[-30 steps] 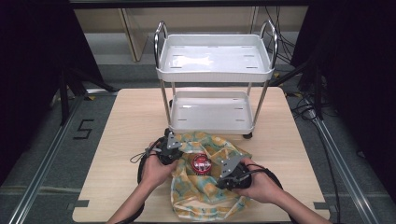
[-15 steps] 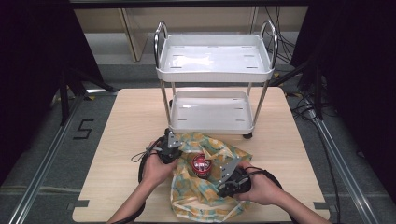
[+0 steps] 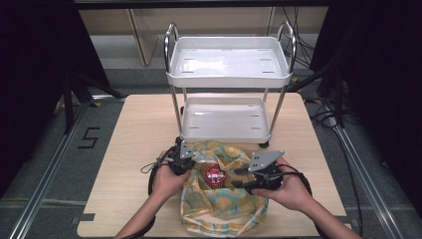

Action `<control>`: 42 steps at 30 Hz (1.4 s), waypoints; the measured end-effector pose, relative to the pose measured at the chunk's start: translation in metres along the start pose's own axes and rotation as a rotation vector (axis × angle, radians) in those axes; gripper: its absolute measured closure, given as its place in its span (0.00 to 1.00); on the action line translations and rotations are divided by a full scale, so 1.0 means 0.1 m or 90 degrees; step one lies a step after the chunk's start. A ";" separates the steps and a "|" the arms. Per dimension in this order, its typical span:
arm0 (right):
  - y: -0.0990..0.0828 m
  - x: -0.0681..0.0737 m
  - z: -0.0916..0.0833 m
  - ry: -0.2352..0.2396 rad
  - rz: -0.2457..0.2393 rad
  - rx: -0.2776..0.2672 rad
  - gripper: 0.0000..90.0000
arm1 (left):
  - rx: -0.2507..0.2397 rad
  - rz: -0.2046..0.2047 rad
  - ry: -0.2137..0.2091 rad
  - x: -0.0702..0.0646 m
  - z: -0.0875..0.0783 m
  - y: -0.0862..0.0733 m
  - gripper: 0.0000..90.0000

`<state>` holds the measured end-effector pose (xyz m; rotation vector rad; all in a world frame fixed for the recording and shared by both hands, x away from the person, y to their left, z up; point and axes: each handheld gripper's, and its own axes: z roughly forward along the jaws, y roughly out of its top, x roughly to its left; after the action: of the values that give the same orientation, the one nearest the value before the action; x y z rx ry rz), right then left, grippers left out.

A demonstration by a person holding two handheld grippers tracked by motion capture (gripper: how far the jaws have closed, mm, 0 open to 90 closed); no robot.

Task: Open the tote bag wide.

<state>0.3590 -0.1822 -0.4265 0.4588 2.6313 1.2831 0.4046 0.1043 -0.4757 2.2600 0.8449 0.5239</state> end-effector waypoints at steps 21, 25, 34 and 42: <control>-0.39 -0.39 0.15 -0.130 0.066 0.120 0.80 | 0.026 -0.009 -0.015 -0.03 0.06 -0.05 0.98; -0.44 -0.40 0.19 -0.138 0.072 0.110 0.80 | 0.032 -0.010 -0.012 -0.03 0.08 -0.06 0.97; -0.47 -0.43 0.21 -0.130 0.078 0.119 0.80 | 0.031 -0.015 -0.013 -0.04 0.05 -0.07 0.90; -0.45 -0.42 0.18 -0.121 0.086 0.119 0.80 | 0.002 0.025 0.008 -0.05 -0.23 -0.01 0.63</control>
<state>0.3951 -0.2099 -0.4716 0.7600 2.6062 0.9760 0.3878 0.1109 -0.4608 2.2829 0.8090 0.5548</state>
